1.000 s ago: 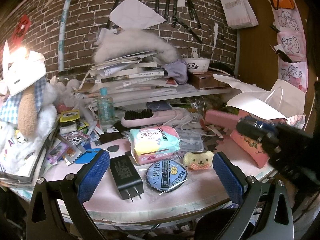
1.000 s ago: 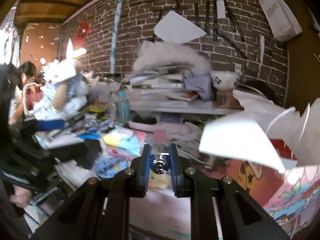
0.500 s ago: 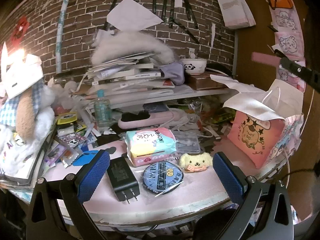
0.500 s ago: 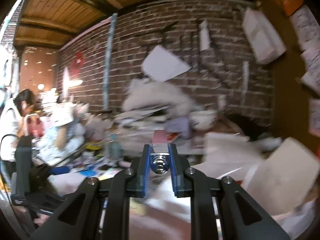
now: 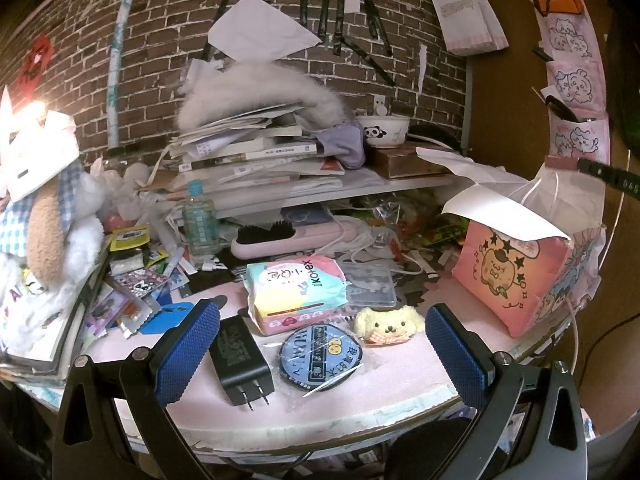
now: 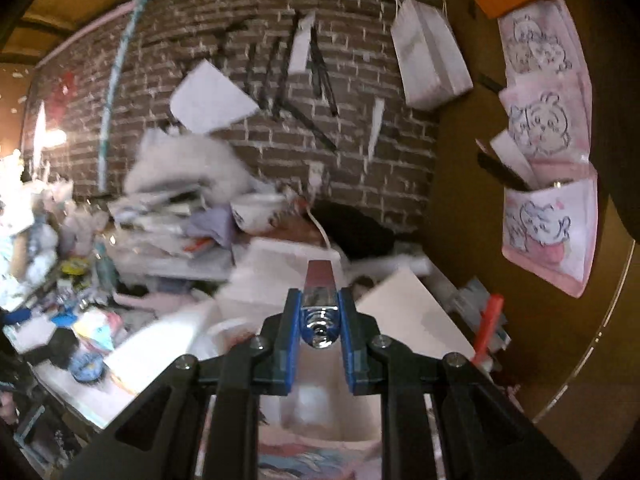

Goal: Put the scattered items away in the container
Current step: 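Lower the nail clipper into the white paper bag and open the right gripper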

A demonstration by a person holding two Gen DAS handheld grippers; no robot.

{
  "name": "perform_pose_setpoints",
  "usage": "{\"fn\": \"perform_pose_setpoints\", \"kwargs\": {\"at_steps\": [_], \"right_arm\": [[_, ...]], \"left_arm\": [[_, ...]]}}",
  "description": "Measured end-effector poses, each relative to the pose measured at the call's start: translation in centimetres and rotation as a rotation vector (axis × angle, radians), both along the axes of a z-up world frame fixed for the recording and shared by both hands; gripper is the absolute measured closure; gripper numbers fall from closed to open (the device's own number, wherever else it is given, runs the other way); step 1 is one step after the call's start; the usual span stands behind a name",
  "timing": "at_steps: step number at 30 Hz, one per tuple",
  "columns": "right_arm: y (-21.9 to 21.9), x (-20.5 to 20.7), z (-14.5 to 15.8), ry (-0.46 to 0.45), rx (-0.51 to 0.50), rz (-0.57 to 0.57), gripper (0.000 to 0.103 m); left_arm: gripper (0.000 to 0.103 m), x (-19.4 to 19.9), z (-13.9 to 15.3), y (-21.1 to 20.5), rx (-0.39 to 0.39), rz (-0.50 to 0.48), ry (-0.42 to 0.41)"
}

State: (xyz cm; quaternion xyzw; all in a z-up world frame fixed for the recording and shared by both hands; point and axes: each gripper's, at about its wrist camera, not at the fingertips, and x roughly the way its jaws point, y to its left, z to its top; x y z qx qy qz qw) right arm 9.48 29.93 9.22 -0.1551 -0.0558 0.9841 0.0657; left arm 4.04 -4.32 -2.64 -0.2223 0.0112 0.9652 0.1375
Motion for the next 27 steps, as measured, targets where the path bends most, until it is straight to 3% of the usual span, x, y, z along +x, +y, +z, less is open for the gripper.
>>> {"fn": "perform_pose_setpoints", "kwargs": {"at_steps": [6, 13, 20, 27], "right_arm": [[-0.1, -1.9, -1.9, -0.133, 0.058, -0.007, 0.088], [0.1, -4.0, -3.8, -0.277, 0.046, -0.007, 0.088], [0.4, -5.6, -5.2, -0.353, 0.038, -0.012, 0.088], [0.5, -6.0, -5.5, -0.354, 0.046, -0.023, 0.088]], "left_arm": [[0.0, 0.0, 0.0, 0.1, -0.001, 0.0, 0.001], [0.0, 0.0, -0.1, 0.1, 0.001, 0.003, 0.003], [0.0, -0.1, -0.1, -0.1, 0.003, 0.004, 0.001], [0.0, 0.0, -0.4, -0.8, 0.003, 0.01, -0.006]]}}
